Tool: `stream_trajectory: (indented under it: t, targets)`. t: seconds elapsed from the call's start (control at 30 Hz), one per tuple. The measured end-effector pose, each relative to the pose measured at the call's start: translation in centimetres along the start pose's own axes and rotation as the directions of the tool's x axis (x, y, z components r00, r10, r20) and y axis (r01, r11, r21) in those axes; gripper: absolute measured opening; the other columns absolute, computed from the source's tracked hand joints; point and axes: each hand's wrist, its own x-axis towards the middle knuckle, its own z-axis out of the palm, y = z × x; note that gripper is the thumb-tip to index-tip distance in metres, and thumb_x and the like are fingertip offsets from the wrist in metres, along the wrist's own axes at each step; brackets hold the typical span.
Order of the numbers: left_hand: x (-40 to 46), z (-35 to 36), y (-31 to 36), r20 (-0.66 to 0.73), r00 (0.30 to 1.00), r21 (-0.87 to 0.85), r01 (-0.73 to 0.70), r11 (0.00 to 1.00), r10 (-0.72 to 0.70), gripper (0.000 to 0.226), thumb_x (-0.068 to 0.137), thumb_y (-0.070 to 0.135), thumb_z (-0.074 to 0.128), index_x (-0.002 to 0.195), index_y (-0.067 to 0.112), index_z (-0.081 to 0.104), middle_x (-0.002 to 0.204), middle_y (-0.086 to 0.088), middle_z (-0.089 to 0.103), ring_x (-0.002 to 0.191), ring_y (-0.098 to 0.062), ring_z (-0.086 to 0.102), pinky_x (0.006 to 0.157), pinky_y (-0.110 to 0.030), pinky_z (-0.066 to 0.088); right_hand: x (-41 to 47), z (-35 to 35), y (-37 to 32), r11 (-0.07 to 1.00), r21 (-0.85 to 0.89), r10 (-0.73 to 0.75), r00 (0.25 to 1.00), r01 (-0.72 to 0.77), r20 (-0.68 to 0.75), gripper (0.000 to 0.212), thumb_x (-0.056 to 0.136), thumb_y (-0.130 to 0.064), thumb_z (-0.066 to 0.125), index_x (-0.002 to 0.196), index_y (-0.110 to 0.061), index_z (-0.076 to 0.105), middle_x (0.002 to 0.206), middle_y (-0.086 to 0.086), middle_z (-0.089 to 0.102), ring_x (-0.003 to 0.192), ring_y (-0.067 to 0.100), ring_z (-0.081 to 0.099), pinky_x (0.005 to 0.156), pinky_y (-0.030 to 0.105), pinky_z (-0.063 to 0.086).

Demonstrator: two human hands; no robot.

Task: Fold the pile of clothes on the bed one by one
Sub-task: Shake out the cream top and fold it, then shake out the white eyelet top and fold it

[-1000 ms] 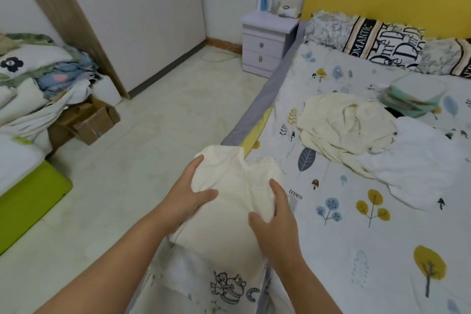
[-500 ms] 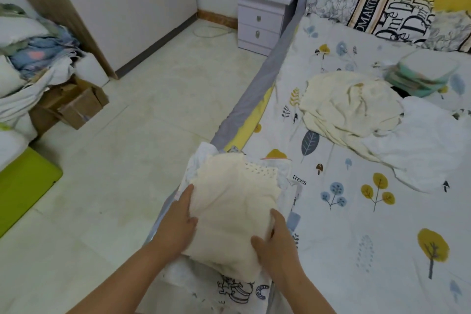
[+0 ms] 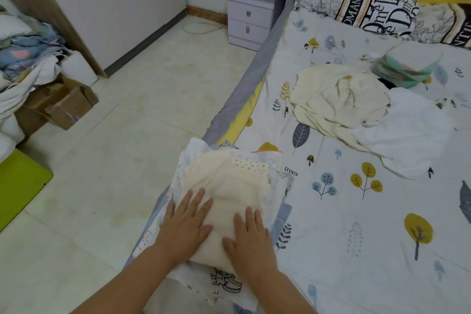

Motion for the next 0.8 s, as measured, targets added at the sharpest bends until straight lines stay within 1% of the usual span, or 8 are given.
stream_trajectory:
  t: [0.1, 0.17, 0.23, 0.3, 0.43, 0.6, 0.7, 0.8]
  targets:
    - [-0.7, -2.1, 0.4, 0.006, 0.999, 0.012, 0.044, 0.999, -0.044, 0.06, 0.095, 0.05, 0.022, 0.149, 0.028, 0.009, 0.158, -0.004, -0.011, 0.145, -0.022, -0.006, 0.116, -0.046, -0.003, -1.1, -1.5, 0.5, 1.0, 0.023, -0.011, 0.999, 0.012, -0.046, 0.06, 0.099, -0.044, 0.029, 0.15, -0.021, 0.007, 0.158, 0.007, -0.006, 0.145, 0.023, -0.007, 0.118, 0.039, 0.006]
    - [-1.2, -3.8, 0.7, 0.027, 0.998, -0.001, 0.048, 0.999, -0.048, 0.055, 0.096, 0.041, 0.036, 0.146, 0.025, 0.02, 0.158, -0.006, -0.001, 0.145, -0.022, 0.002, 0.117, -0.044, 0.003, -2.3, -2.8, 1.1, 0.999, 0.039, -0.016, 0.997, 0.019, -0.074, 0.057, 0.099, -0.042, 0.032, 0.149, -0.022, 0.012, 0.158, 0.004, 0.002, 0.145, 0.021, 0.001, 0.117, 0.037, 0.011]
    - [-1.8, -5.6, 1.3, 0.045, 0.999, 0.001, 0.029, 1.0, -0.029, 0.051, 0.095, 0.039, 0.039, 0.143, 0.024, 0.027, 0.156, -0.006, 0.011, 0.143, -0.02, 0.013, 0.116, -0.037, 0.014, -3.6, -4.4, 1.8, 0.999, 0.023, -0.043, 0.994, 0.046, -0.1, 0.051, 0.098, -0.038, 0.035, 0.145, -0.021, 0.024, 0.153, 0.002, 0.019, 0.141, 0.019, 0.016, 0.114, 0.034, 0.021]
    - [-2.2, -7.2, 2.2, 0.037, 0.999, -0.019, -0.016, 1.0, 0.016, 0.046, 0.095, 0.037, 0.039, 0.139, 0.024, 0.034, 0.147, -0.004, 0.031, 0.133, -0.017, 0.031, 0.105, -0.028, 0.029, -5.2, -6.1, 2.8, 0.998, 0.004, -0.066, 0.99, 0.067, -0.124, 0.042, 0.097, -0.032, 0.038, 0.136, -0.018, 0.036, 0.141, 0.002, 0.036, 0.129, 0.018, 0.032, 0.103, 0.031, 0.031]
    - [-2.6, -10.4, 5.9, 0.026, 0.992, -0.106, -0.121, 0.987, 0.125, 0.041, 0.097, 0.033, 0.039, 0.137, 0.024, 0.036, 0.137, 0.003, 0.043, 0.124, -0.013, 0.044, 0.096, -0.02, 0.034, -8.6, -9.6, 5.6, 0.998, -0.03, -0.06, 0.986, 0.056, -0.155, 0.03, 0.096, -0.021, 0.033, 0.121, -0.013, 0.049, 0.122, 0.008, 0.051, 0.112, 0.022, 0.046, 0.082, 0.032, 0.035]
    - [-2.7, -14.1, 13.6, 0.001, 0.969, -0.11, -0.244, 0.964, 0.245, 0.04, 0.098, 0.033, 0.039, 0.136, 0.024, 0.039, 0.137, 0.002, 0.047, 0.124, -0.014, 0.045, 0.095, -0.02, 0.035, -12.3, -13.8, 11.4, 1.0, 0.005, -0.014, 0.98, 0.016, -0.201, 0.032, 0.097, -0.021, 0.037, 0.126, -0.013, 0.048, 0.125, 0.009, 0.054, 0.114, 0.026, 0.048, 0.092, 0.035, 0.041]
    - [-2.6, -15.9, 18.6, -0.032, 0.955, -0.129, -0.295, 0.947, 0.294, 0.034, 0.097, 0.029, 0.04, 0.129, 0.022, 0.047, 0.127, 0.001, 0.056, 0.114, -0.015, 0.052, 0.092, -0.023, 0.036, -14.3, -16.2, 15.4, 1.0, 0.021, 0.007, 0.97, -0.002, -0.243, 0.035, 0.097, -0.024, 0.037, 0.131, -0.016, 0.045, 0.127, 0.007, 0.053, 0.116, 0.024, 0.047, 0.094, 0.033, 0.04]
    - [-2.0, -17.1, 23.6, -0.073, 0.95, -0.139, -0.312, 0.94, 0.304, 0.034, 0.096, 0.034, 0.041, 0.129, 0.025, 0.047, 0.123, 0.005, 0.058, 0.111, -0.01, 0.053, 0.103, -0.028, 0.032, -16.1, -18.3, 19.9, 0.999, 0.034, 0.037, 0.961, -0.029, -0.275, 0.036, 0.097, -0.025, 0.038, 0.132, -0.018, 0.045, 0.128, 0.006, 0.053, 0.117, 0.024, 0.047, 0.094, 0.032, 0.04]
